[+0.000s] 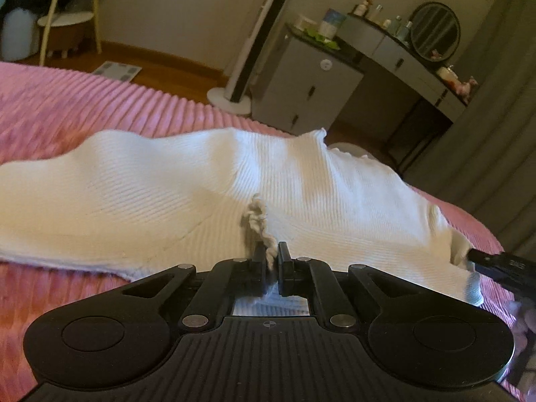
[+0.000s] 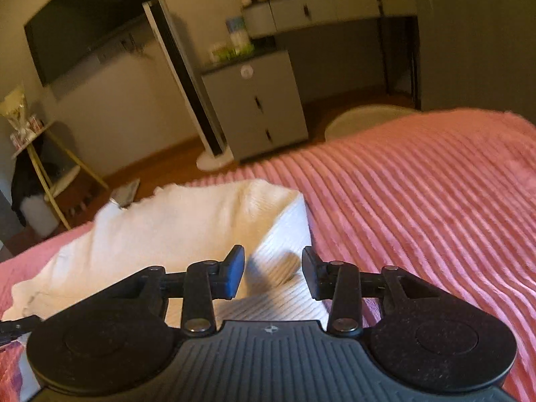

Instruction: Fold small clothes

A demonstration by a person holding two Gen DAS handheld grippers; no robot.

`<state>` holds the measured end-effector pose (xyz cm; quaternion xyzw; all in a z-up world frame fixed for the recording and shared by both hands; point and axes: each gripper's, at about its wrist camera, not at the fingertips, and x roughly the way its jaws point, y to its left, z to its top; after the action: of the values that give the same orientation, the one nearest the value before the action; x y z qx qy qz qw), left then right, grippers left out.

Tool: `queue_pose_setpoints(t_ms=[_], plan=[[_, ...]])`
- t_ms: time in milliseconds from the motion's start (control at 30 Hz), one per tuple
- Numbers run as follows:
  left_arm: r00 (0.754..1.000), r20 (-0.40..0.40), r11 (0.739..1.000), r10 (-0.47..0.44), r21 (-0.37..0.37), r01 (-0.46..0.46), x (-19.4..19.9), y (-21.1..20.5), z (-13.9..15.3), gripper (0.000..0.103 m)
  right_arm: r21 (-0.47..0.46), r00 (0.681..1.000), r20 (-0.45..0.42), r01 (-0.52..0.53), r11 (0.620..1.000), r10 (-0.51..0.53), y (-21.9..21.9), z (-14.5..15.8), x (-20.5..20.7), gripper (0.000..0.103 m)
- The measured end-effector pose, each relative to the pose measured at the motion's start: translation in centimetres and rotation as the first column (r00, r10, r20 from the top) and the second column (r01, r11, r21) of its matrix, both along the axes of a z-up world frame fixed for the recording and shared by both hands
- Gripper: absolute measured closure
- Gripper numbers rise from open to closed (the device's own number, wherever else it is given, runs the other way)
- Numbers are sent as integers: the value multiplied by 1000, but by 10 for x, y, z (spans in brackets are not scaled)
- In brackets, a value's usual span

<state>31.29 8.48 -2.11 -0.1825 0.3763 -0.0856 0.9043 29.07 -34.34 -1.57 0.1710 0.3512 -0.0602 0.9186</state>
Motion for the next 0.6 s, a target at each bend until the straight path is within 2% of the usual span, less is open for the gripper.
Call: queue_pose_setpoints(t_ms=[33, 67, 133, 233, 333, 400, 467, 533, 567, 600], plan=[[1000, 5, 1000, -2, 3, 2, 0, 0, 1, 95, 2, 1000, -28, -2, 1000, 2, -2, -4, 5, 89], [1000, 10, 1000, -6, 10, 6, 0, 1, 2, 95, -3, 999, -50, -12, 1000, 12, -3, -8, 8, 95], [1000, 21, 999, -17, 30, 16, -1, 1, 3, 96, -34, 998, -52, -43, 998, 41, -1, -9, 11, 96], [999, 48, 998, -15, 65, 12, -4, 4, 8, 96, -34, 999, 26, -44, 998, 45, 1, 3, 11, 96], [997, 79, 997, 6, 78, -12, -6, 11, 13, 96, 102, 987, 159, 1, 995, -17, -8, 12, 9, 96], [995, 91, 992, 27, 117, -37, -6, 12, 13, 96, 138, 982, 184, 19, 990, -44, -8, 7, 13, 96], [995, 92, 990, 40, 133, -52, -5, 15, 11, 95, 97, 989, 140, 24, 995, -38, -2, -5, 23, 94], [997, 60, 989, 46, 137, -54, -5, 17, 5, 95, 93, 1000, 24, 17, 996, -19, -1, -20, 34, 85], [998, 45, 988, 42, 146, -48, -4, 18, 2, 95, 108, 1000, -13, 21, 994, -20, -2, -24, 35, 85], [999, 37, 987, 38, 155, -43, -5, 19, -1, 95, 123, 1000, 11, 24, 992, -25, -4, -21, 27, 85]])
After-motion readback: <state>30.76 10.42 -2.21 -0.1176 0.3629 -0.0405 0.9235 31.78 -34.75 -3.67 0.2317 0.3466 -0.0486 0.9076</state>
